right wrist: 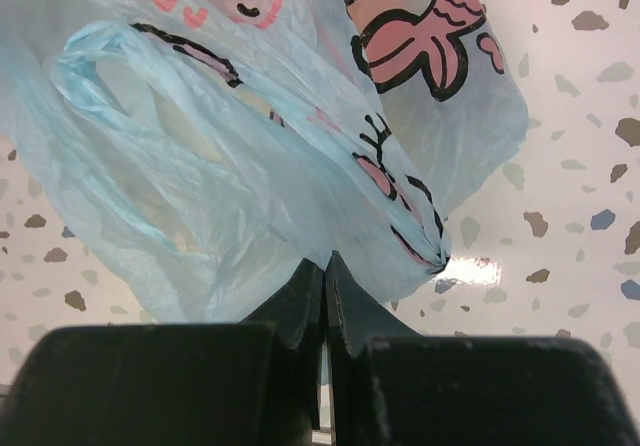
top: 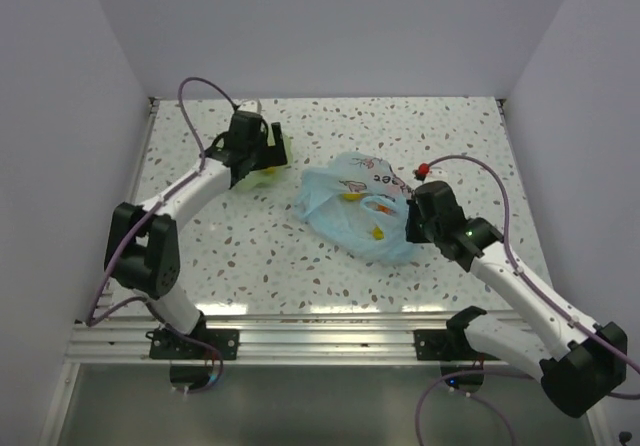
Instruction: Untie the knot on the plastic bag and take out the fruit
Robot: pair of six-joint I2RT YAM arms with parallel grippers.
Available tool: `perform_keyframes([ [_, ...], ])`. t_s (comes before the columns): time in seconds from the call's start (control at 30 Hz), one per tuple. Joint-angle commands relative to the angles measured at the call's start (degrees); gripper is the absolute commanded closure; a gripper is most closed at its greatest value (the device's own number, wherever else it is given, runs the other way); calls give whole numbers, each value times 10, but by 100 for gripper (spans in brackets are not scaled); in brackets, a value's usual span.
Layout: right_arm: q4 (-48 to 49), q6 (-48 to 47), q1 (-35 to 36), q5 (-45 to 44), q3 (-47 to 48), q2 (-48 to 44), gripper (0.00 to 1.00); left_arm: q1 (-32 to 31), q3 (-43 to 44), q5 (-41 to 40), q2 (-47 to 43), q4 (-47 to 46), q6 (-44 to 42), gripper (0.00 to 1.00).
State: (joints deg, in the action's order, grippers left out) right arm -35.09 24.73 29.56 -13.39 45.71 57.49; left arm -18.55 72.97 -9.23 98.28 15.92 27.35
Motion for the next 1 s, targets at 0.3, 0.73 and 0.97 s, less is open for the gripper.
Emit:
perform_keyframes([
  [0.3, -24, 11, -3, -8, -16, -62, 100, -296, -106, -46, -191, -40, 35, 10],
  [0.73, -30, 22, -2, 13, 2, -56, 100, -376, -53, -168, 3, -150, 26, 27],
  [0.97, -32, 15, -1, 23, 10, -61, 100, -329, 14, -184, 84, -199, 35, 28],
])
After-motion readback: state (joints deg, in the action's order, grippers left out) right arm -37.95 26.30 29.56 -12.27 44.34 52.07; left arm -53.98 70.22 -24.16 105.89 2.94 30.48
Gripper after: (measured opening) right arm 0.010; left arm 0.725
